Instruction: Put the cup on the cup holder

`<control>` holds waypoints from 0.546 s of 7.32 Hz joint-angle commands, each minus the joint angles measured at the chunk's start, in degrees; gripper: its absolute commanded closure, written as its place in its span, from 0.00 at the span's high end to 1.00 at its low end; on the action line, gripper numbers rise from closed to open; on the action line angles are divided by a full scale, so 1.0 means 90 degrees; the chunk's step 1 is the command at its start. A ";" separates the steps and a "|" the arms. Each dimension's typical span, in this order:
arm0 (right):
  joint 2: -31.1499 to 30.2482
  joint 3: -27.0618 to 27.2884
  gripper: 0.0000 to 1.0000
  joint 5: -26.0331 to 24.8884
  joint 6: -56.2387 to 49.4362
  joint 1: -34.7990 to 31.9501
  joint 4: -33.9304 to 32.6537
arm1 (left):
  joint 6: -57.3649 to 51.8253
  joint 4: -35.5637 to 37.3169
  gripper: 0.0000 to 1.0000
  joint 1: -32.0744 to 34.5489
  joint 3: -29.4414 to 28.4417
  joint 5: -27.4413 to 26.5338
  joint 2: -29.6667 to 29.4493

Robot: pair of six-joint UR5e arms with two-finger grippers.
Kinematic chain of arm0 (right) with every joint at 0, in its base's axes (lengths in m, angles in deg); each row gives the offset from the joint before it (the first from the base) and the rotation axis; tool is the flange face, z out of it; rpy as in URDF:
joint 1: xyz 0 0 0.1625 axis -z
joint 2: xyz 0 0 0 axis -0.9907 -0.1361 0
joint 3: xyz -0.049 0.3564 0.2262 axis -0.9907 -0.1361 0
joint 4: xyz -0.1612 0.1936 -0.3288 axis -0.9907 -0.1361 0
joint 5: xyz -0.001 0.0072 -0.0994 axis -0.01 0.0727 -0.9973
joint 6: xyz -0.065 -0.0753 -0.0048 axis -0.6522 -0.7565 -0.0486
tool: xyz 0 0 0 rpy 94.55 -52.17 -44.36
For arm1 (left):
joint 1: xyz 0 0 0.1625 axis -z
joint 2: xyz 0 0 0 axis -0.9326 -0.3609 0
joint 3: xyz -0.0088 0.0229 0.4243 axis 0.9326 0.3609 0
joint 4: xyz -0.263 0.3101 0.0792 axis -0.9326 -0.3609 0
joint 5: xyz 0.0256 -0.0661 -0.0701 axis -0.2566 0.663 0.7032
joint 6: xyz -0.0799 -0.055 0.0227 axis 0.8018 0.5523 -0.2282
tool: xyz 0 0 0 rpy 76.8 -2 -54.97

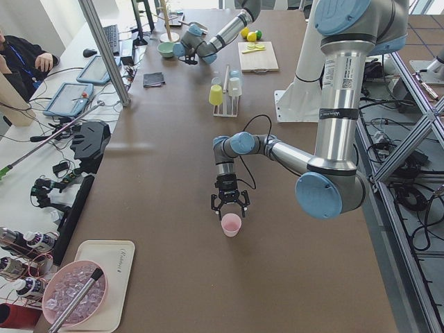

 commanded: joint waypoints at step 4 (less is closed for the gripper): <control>-0.0048 -0.0041 0.78 -0.0111 -0.0163 0.0044 0.0013 | 0.0007 -0.0625 0.98 -0.0054 -0.0551 0.0010 0.0024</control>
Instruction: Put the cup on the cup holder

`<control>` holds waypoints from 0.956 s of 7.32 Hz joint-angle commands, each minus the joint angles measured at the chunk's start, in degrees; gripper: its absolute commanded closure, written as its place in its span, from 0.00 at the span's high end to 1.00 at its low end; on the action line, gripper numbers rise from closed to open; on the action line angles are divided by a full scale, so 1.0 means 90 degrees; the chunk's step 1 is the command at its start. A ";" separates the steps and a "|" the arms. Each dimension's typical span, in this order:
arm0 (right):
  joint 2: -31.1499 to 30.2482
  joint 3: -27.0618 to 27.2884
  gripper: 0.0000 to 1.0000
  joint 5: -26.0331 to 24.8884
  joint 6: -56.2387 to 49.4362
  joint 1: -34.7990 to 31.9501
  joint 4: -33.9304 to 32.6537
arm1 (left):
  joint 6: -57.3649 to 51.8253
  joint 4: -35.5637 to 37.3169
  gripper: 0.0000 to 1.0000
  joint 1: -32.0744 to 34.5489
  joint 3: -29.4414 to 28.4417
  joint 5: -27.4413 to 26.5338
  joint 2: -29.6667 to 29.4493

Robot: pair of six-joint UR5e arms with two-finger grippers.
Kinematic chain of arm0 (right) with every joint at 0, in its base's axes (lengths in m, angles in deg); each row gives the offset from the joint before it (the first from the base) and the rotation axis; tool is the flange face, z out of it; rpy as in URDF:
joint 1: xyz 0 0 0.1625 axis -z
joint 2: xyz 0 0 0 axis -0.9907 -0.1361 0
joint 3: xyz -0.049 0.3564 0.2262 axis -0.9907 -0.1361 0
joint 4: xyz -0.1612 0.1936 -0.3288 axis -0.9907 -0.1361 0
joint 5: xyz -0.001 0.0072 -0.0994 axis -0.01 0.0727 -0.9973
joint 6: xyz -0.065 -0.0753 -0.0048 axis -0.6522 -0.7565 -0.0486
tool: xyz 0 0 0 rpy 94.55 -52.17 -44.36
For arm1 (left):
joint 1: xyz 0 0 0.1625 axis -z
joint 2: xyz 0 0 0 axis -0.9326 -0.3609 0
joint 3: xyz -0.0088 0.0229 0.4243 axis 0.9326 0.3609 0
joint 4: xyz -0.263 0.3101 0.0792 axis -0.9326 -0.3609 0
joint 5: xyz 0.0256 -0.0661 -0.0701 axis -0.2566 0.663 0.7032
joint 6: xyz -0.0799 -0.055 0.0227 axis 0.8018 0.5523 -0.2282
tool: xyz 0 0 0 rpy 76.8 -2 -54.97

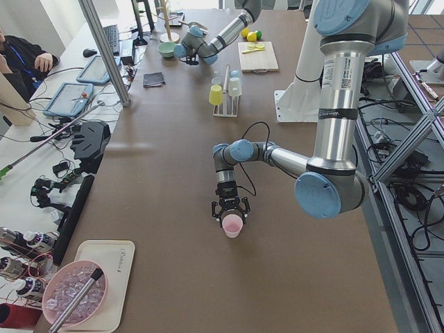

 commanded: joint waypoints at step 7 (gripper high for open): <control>-0.0552 0.1483 0.31 -0.0067 -0.0279 -0.0415 -0.0035 | 0.0016 -0.0826 0.97 -0.0002 -0.0024 0.0013 0.0565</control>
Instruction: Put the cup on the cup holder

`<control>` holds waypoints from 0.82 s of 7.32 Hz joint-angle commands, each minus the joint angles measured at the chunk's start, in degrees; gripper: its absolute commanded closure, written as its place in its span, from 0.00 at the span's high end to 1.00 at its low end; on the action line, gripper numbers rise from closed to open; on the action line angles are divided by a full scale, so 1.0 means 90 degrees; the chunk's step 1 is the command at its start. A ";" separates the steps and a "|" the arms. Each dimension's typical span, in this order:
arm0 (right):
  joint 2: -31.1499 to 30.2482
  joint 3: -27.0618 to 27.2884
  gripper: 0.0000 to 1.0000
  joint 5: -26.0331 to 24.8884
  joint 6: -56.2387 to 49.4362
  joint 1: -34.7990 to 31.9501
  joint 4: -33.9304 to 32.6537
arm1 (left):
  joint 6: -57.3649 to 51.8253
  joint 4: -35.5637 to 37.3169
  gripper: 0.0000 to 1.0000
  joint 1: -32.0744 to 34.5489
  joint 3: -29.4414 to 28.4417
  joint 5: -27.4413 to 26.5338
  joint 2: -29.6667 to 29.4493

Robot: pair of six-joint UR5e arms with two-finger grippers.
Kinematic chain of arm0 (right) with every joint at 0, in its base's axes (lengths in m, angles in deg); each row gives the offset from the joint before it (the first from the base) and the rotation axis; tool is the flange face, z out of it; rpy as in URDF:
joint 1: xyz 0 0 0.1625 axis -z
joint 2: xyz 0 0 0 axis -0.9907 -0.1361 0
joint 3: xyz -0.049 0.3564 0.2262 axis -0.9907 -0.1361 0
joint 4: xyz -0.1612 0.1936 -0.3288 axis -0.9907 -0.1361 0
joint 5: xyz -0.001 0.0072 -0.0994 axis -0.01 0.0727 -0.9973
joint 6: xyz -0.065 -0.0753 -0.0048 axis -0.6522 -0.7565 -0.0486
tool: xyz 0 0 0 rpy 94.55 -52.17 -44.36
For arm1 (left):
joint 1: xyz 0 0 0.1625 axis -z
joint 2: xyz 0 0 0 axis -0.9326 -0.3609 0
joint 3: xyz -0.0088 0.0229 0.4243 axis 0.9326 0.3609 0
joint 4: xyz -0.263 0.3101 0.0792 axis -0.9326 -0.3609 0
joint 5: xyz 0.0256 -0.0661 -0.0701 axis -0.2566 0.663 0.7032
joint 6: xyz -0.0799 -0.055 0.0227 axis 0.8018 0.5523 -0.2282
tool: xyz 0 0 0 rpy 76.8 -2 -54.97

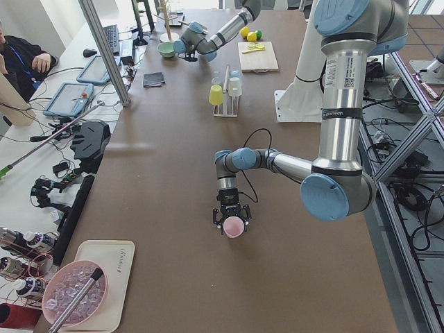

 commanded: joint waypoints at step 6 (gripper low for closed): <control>-0.0341 0.1772 0.27 0.3264 0.0886 -0.1058 0.2077 | -0.0349 -0.0329 0.23 0.0395 0.1178 0.0004 0.0700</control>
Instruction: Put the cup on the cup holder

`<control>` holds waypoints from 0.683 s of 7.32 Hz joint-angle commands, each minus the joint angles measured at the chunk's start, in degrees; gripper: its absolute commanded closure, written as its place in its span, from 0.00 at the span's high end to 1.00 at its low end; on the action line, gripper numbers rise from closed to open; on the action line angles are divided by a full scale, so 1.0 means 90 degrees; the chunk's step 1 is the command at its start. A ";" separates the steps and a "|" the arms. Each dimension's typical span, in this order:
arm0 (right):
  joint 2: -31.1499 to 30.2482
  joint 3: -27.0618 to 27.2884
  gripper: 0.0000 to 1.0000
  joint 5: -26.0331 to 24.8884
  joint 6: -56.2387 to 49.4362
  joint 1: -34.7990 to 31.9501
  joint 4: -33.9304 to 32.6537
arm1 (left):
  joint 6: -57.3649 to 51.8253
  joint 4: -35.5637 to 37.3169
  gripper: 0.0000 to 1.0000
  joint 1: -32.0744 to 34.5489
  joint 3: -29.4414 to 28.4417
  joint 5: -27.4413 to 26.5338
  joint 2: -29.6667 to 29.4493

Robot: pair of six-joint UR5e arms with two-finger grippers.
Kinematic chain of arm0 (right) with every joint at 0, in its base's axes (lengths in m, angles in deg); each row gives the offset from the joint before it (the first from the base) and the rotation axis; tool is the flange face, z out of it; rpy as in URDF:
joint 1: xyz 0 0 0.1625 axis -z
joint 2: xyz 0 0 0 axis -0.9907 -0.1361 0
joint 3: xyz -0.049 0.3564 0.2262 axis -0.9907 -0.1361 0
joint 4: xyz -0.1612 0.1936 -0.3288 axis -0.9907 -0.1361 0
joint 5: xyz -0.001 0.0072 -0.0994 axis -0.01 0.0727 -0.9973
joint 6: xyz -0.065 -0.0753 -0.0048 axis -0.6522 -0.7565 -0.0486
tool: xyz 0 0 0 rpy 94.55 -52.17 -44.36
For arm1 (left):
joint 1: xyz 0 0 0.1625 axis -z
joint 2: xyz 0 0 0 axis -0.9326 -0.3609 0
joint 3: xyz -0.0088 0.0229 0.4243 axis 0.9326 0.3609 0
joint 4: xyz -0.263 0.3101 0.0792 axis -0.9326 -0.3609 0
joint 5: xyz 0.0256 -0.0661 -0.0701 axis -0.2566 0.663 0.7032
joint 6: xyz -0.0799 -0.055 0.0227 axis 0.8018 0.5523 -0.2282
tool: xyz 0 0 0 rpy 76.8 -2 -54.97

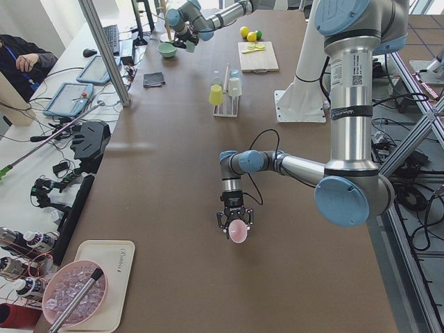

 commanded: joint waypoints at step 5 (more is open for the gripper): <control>-0.1254 0.0045 0.27 0.2526 0.4451 -0.0293 0.6251 | -0.1484 0.0034 0.16 0.2185 0.1357 0.0061 -0.1207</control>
